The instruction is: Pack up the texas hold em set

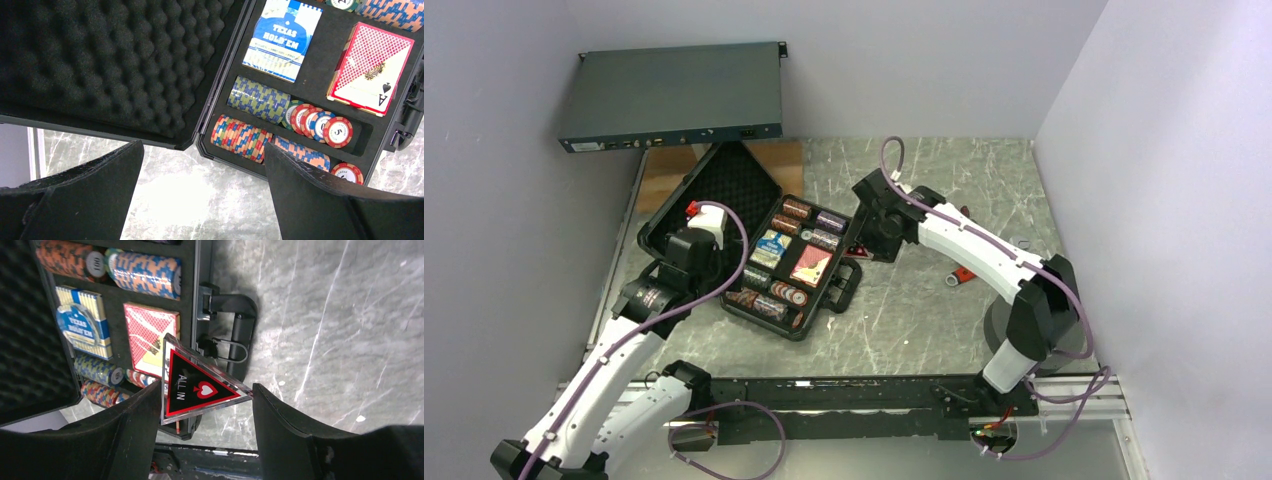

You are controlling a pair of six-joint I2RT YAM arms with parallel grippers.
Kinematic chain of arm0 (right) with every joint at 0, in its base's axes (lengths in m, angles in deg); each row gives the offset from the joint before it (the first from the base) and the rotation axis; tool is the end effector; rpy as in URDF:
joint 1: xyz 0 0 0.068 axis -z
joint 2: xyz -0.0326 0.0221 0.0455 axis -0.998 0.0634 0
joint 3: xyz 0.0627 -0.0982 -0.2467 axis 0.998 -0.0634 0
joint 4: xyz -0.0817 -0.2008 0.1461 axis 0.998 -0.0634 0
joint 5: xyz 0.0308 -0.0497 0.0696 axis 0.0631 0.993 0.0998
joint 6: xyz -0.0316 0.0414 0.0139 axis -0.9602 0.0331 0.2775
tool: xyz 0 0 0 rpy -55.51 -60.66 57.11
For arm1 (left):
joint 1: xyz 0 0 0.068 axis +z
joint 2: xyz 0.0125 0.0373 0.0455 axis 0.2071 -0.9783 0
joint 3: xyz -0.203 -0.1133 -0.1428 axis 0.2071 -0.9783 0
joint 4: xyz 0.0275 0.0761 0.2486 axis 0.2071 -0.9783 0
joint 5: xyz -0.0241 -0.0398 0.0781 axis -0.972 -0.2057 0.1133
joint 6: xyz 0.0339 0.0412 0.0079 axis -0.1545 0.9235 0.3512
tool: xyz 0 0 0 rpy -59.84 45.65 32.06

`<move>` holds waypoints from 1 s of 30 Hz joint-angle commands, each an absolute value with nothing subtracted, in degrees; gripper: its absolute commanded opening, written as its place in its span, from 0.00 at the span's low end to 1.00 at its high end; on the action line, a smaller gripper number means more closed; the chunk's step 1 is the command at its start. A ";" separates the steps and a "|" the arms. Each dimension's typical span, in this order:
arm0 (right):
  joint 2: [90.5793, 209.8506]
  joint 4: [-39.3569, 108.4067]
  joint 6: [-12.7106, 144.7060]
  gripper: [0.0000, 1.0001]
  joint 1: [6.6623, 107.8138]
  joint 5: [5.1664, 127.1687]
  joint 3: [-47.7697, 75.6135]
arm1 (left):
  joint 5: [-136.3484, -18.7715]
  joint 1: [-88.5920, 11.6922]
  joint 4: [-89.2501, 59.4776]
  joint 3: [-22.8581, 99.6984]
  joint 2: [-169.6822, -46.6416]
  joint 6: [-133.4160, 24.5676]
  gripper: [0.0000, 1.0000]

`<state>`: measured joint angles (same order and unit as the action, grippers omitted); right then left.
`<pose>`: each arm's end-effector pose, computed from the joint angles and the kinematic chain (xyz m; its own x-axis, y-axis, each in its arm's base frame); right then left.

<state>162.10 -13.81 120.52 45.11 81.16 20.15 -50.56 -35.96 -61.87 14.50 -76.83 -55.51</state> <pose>0.2587 0.2209 0.2941 -0.8440 0.4173 -0.3369 0.2809 0.8791 0.3851 0.1434 -0.0514 0.3046 -0.6170 0.0474 -0.7856 0.0282 0.9989 0.0381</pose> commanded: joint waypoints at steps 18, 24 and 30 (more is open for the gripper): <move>177.06 -17.84 131.09 0.00 36.85 83.30 35.93 | -51.11 -35.68 -60.76 15.73 -75.34 -54.85 0.97; 181.85 -18.05 130.32 0.00 36.08 83.27 38.66 | -50.77 -35.68 -60.91 15.65 -75.29 -54.96 0.97; 186.41 -20.13 127.86 0.00 35.09 83.52 43.04 | -51.09 -35.68 -60.84 15.64 -75.46 -54.92 0.97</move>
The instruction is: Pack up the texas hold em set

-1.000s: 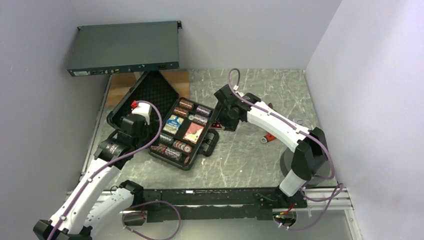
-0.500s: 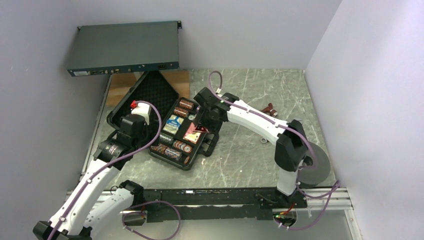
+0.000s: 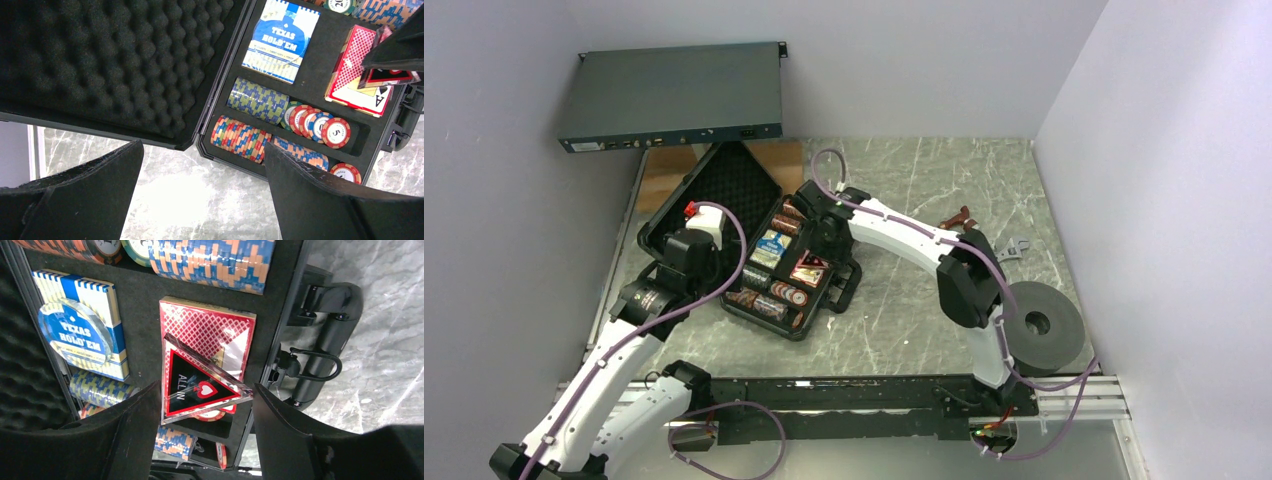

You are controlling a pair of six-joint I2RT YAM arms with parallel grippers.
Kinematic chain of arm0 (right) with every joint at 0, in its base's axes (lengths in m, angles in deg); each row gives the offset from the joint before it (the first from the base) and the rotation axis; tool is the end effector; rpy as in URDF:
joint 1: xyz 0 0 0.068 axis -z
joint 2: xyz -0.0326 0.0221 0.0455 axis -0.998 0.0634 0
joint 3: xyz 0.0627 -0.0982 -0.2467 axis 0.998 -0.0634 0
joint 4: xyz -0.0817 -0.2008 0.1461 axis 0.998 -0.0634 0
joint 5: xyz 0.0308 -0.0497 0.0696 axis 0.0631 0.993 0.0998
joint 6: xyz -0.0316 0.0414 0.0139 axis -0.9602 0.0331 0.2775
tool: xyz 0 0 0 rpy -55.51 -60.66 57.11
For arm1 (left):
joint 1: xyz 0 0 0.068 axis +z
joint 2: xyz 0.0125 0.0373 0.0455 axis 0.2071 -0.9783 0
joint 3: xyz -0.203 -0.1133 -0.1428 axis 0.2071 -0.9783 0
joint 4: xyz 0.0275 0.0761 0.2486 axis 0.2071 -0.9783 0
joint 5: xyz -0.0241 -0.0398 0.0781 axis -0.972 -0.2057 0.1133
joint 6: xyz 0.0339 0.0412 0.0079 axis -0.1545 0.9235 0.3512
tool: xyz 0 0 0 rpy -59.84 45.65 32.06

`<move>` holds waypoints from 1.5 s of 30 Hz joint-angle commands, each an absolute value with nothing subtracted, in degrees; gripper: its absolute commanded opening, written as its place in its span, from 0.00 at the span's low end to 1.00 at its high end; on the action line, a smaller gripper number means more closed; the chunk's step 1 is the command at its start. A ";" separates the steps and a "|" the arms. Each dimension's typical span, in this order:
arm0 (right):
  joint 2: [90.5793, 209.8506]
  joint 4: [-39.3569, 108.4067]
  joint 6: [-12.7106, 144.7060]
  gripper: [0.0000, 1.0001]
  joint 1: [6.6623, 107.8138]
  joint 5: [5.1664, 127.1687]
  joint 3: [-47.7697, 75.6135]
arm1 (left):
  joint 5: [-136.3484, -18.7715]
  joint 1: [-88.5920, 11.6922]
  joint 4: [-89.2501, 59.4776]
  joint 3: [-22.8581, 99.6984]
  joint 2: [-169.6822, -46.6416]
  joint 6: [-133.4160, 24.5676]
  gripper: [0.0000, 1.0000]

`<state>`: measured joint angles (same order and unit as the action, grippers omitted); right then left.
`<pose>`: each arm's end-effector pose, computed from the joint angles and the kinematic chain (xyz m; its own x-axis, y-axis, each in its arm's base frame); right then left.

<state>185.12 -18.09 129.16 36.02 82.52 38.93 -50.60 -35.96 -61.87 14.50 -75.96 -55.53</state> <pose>0.2770 0.3258 0.2422 -0.8851 0.3874 -0.2577 0.3097 0.9038 0.2953 0.1407 -0.0503 0.3065 -0.6061 0.0422 -0.7942 0.0280 0.9991 0.0317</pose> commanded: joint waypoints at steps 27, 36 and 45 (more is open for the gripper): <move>187.67 -13.58 122.80 0.86 34.94 79.66 42.04 | -50.94 -35.68 -60.94 15.58 -75.12 -55.02 0.97; 185.80 -11.47 120.01 0.92 35.41 79.62 40.50 | -50.86 -35.68 -60.94 15.56 -75.10 -55.05 0.97; 183.63 -13.32 119.05 0.93 36.00 81.56 38.33 | -50.91 -35.68 -60.94 15.55 -75.29 -55.01 0.97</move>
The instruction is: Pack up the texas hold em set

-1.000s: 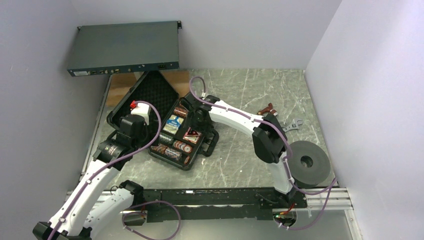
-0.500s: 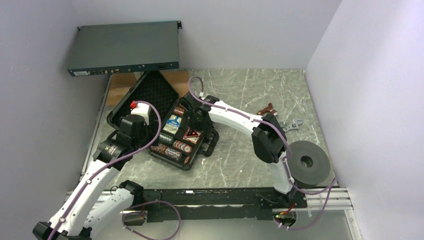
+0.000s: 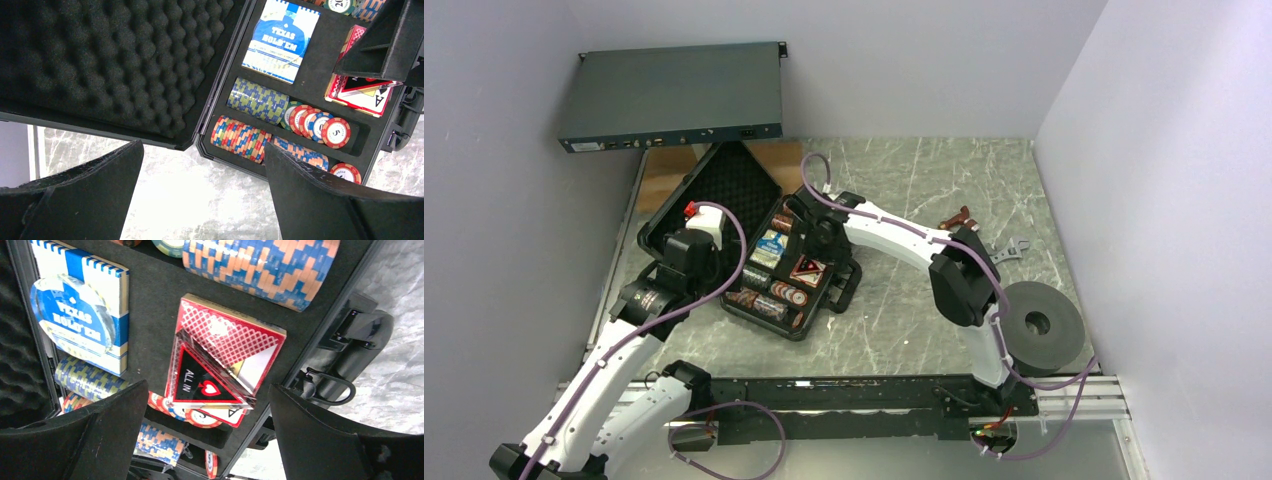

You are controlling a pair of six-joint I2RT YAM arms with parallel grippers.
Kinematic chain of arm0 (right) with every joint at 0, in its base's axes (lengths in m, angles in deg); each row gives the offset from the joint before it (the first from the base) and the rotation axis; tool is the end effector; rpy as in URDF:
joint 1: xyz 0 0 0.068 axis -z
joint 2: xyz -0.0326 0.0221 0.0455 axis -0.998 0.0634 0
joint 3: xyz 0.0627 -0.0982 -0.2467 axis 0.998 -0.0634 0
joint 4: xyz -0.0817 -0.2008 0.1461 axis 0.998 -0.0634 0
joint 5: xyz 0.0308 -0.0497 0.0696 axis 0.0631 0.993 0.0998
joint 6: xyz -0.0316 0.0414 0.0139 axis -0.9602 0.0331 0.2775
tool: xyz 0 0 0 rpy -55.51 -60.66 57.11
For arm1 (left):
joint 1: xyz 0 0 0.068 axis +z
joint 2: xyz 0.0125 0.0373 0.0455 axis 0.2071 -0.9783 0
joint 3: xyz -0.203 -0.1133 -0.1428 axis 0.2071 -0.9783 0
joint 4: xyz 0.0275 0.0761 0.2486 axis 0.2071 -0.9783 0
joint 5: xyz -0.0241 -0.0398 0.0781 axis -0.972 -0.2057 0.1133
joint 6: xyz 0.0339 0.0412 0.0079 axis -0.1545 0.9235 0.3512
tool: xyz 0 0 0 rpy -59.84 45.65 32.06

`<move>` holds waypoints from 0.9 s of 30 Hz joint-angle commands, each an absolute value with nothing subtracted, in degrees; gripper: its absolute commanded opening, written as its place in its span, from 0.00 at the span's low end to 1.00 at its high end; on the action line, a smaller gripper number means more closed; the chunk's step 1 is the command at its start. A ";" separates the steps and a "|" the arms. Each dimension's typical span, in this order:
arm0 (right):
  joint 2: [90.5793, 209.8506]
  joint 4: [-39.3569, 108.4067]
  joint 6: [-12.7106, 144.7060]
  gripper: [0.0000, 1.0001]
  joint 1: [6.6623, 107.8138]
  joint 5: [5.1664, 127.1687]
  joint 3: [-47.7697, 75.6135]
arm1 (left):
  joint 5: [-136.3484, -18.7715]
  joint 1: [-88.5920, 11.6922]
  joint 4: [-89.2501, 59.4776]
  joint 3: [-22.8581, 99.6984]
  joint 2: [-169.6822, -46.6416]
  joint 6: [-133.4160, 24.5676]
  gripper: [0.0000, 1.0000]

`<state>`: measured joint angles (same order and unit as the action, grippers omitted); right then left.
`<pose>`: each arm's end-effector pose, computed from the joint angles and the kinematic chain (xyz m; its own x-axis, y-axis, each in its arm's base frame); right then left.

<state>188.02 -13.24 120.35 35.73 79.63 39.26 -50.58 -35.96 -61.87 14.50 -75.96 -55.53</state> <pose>0.2837 0.3403 0.2262 -0.9311 0.2392 -0.2755 0.1503 0.9395 0.3077 0.1407 -0.0503 0.3065 -0.6061 0.0422 -0.7943 0.0278 0.9991 0.0319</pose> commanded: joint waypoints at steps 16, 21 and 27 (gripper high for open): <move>176.32 -4.19 98.18 0.95 37.74 87.44 33.89 | -51.03 -35.68 -60.76 15.56 -75.90 -54.97 0.97; 177.58 -5.36 93.18 0.99 39.45 88.19 35.05 | -51.00 -35.68 -60.85 15.56 -76.17 -54.87 0.97; 174.28 2.43 92.44 0.94 48.80 76.04 29.75 | -50.76 -35.63 -60.60 15.56 -75.73 -54.81 0.97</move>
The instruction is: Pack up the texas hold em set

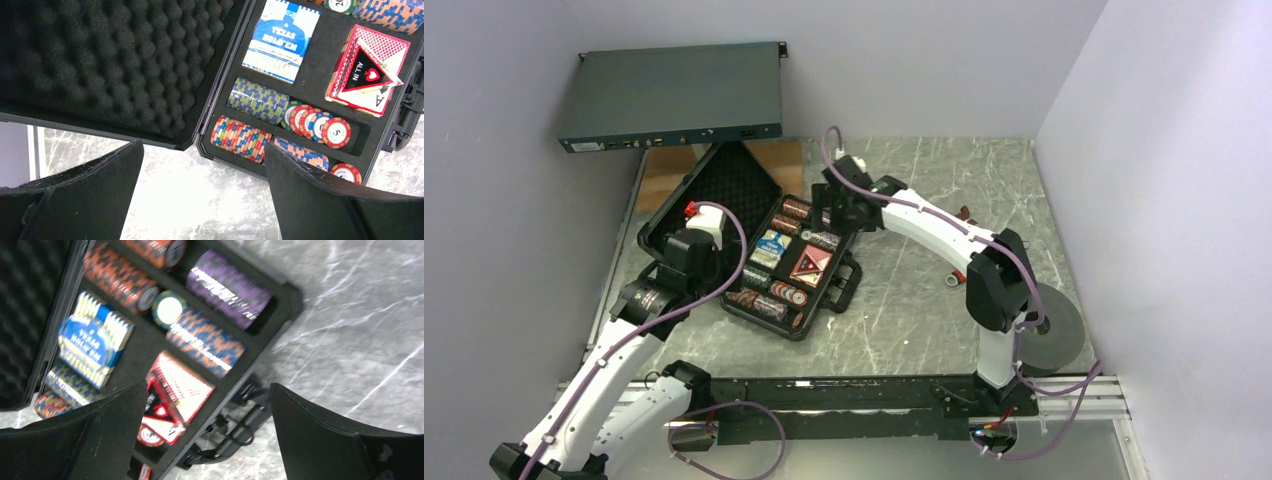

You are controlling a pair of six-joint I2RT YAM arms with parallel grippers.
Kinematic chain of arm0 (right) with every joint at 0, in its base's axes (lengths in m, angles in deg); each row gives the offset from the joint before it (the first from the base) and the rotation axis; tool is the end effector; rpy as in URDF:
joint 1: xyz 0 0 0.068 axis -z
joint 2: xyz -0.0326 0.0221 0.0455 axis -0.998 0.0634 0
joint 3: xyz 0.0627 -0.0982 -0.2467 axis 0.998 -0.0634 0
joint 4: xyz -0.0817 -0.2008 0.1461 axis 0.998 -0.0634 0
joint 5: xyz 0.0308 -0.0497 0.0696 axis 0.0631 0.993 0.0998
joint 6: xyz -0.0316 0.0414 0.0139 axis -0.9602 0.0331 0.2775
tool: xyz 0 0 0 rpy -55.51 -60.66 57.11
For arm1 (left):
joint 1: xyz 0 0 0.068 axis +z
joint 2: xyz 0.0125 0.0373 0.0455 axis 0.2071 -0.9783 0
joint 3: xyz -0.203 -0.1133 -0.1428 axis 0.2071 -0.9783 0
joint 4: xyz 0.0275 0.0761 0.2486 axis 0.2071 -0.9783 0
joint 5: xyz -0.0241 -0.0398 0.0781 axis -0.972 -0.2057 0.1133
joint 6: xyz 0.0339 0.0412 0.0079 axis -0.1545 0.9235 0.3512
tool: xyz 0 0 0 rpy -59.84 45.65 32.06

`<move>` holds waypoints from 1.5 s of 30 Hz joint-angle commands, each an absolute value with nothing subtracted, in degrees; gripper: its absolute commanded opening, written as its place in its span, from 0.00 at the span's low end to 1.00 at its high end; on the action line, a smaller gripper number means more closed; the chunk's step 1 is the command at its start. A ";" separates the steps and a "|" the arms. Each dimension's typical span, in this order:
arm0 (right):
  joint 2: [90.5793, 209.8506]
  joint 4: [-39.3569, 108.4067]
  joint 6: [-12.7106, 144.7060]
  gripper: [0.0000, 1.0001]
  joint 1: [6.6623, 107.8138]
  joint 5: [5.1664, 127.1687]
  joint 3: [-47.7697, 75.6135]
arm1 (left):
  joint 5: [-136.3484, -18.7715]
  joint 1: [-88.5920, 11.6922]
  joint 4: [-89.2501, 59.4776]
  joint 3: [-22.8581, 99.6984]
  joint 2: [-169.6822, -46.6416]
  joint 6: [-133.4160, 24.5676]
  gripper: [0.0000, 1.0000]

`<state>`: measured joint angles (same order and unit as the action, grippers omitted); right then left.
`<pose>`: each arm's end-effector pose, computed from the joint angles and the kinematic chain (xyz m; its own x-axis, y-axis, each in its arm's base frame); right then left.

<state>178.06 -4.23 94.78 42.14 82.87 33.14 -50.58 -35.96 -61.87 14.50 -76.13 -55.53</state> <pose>0.3069 0.2909 0.2742 -0.8297 -0.0053 -0.5582 -0.1703 0.9547 0.2440 0.1412 -0.0505 0.3062 -0.6082 0.0431 -0.7926 0.0278 0.9991 0.0330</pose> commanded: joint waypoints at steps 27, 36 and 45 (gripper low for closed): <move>153.23 18.18 96.03 0.86 53.67 65.12 -4.93 | -45.65 -35.33 -65.32 28.29 -73.48 -53.43 0.98; 145.02 18.68 94.73 0.86 53.67 64.95 -10.66 | -41.80 -33.68 -69.50 42.02 -81.07 -50.19 0.91; 141.37 16.58 93.90 0.86 53.67 64.65 -12.69 | -51.93 -18.02 -69.26 51.12 -86.85 -50.83 0.92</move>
